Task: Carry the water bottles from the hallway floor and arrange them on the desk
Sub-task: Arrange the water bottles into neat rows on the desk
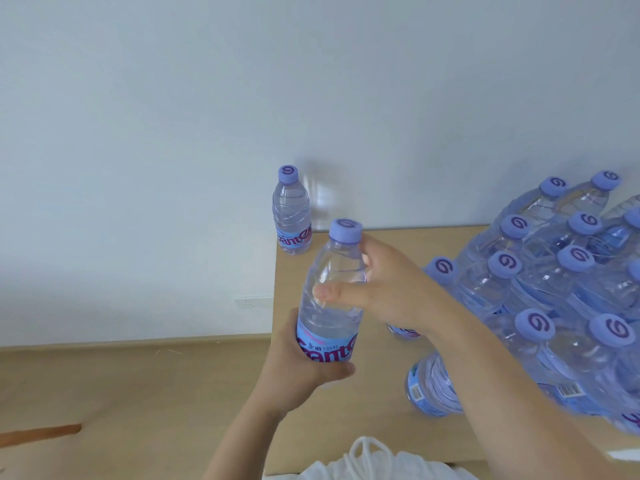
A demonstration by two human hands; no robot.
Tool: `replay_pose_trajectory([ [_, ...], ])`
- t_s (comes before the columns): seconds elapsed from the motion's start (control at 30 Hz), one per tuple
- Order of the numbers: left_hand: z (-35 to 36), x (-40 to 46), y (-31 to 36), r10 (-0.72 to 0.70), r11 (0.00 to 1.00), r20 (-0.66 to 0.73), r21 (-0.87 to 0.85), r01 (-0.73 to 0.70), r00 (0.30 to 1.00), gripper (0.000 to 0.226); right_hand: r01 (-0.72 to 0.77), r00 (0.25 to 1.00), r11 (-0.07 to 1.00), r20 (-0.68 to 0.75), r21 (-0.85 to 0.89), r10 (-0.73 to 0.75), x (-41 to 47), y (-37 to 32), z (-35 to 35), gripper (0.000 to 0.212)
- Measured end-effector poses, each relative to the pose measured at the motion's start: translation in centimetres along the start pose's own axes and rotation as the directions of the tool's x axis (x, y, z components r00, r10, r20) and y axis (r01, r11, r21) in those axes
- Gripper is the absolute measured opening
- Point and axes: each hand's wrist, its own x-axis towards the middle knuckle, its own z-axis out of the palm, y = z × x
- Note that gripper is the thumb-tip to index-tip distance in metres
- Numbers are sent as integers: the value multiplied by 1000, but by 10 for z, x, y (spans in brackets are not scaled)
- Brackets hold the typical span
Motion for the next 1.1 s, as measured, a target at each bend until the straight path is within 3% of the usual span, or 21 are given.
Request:
replay_pose_trajectory([
  [0.23, -1, 54, -38, 95, 995, -285, 2, -98, 954, 58, -21, 996, 999, -83, -41, 18, 50, 8, 23, 56],
  [0.33, -6, 75, -49, 50, 999, -364, 23, -45, 930, 59, -31, 990, 1000, -136, 8, 31, 71, 10, 31, 54],
  [0.43, -14, 95, -56, 16, 995, -364, 94, 19, 931, 60, -20, 986, 999, -164, 25, 24, 93, 11, 36, 46],
  [0.6, -27, 121, -49, 13, 986, -362, 161, 49, 932, 35, -28, 990, 999, -139, -31, 23, 118, 18, 43, 55],
  [0.77, -38, 136, -49, 36, 971, -352, 233, 51, 935, 41, -25, 986, 999, -167, -27, 21, 131, 25, 42, 46],
  [1.1, -43, 151, -56, 70, 950, -309, 311, 31, 948, 36, -52, 990, 994, -133, -97, 39, 135, 26, 40, 57],
])
